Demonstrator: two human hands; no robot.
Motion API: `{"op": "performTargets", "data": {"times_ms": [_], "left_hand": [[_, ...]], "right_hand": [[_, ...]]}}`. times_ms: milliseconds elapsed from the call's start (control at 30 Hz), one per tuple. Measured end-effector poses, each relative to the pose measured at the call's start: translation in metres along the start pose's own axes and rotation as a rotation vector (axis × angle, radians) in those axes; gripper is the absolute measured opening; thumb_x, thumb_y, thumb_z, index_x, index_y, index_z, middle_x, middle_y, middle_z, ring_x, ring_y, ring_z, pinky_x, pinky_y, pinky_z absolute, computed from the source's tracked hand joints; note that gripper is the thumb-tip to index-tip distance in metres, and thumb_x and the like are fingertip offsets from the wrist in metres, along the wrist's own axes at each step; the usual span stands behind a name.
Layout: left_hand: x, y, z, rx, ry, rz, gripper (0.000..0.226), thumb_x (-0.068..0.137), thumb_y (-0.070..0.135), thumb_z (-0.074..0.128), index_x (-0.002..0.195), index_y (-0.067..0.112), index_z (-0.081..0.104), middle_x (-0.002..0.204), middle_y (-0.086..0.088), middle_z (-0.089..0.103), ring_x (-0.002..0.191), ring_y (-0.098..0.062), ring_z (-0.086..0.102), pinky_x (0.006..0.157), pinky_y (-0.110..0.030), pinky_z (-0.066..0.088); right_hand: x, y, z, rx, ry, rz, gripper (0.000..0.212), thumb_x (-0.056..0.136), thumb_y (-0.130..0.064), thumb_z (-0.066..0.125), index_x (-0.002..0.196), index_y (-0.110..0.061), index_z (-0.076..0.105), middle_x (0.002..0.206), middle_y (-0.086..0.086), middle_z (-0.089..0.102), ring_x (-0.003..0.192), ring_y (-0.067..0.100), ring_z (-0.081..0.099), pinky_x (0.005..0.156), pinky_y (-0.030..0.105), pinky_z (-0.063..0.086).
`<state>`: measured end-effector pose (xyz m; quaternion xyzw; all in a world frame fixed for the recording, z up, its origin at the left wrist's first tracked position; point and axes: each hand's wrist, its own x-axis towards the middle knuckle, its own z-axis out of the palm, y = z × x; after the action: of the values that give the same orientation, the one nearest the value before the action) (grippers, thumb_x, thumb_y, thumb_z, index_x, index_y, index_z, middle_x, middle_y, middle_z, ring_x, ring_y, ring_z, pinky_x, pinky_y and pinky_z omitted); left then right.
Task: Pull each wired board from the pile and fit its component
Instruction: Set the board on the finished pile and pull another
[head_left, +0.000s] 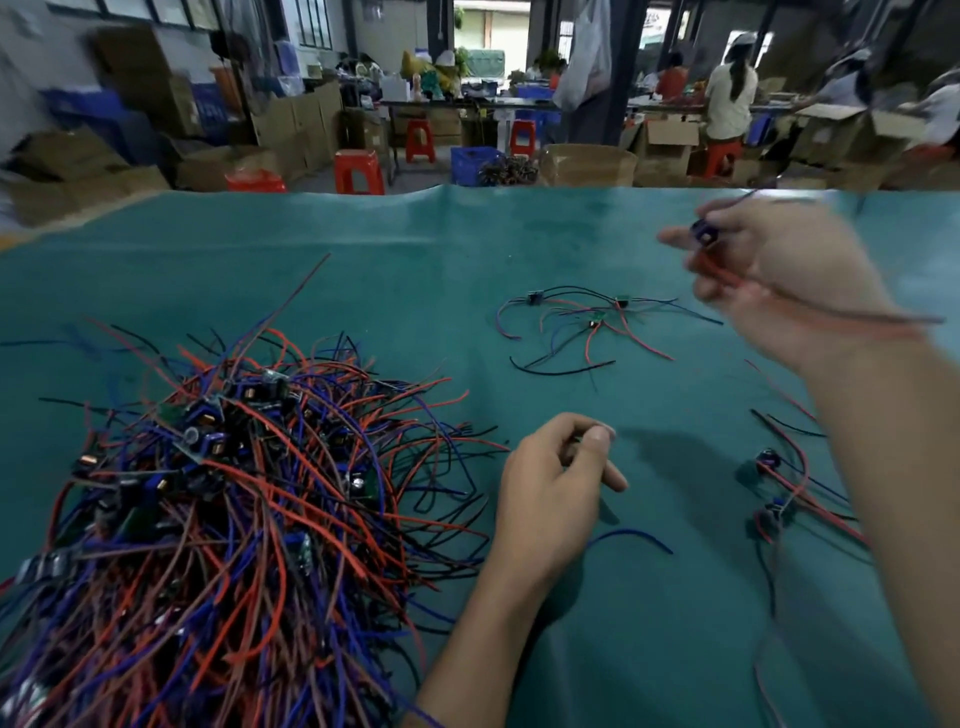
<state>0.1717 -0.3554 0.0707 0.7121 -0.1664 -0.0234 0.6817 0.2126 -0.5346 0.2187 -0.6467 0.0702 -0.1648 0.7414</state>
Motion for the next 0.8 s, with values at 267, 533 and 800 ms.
{"op": "performTargets", "data": {"times_ms": [267,533,800], "left_hand": [[0.001,0.008,0.002,-0.185,-0.016,-0.028,0.033,0.104,0.025,0.055,0.088,0.0,0.068,0.078,-0.004,0.068,0.071,-0.015,0.055,0.067,-0.029,0.042],[0.0,0.004,0.0,-0.214,-0.054,-0.008,0.015,0.092,0.001,0.068,0.088,0.014,0.072,0.081,-0.005,0.076,0.079,-0.019,0.07,0.075,-0.026,0.054],[-0.002,0.004,0.001,-0.189,-0.121,-0.03,0.013,0.09,0.002,0.072,0.08,0.011,0.074,0.069,-0.009,0.074,0.062,-0.012,0.064,0.061,-0.024,0.054]], "right_hand": [[-0.099,0.101,0.026,0.026,-0.045,0.133,0.01,0.101,-0.002,0.053,0.097,-0.009,0.061,0.104,0.015,0.075,0.091,0.02,0.071,0.082,0.035,0.058],[-0.097,0.106,0.017,0.006,-0.006,0.136,0.017,0.097,-0.018,0.064,0.094,-0.011,0.079,0.1,0.009,0.078,0.09,0.02,0.07,0.067,0.024,0.05],[-0.089,0.101,-0.002,-0.075,0.052,0.105,0.019,0.091,-0.012,0.07,0.074,-0.01,0.077,0.081,0.005,0.076,0.072,0.015,0.067,0.06,0.031,0.052]]}}
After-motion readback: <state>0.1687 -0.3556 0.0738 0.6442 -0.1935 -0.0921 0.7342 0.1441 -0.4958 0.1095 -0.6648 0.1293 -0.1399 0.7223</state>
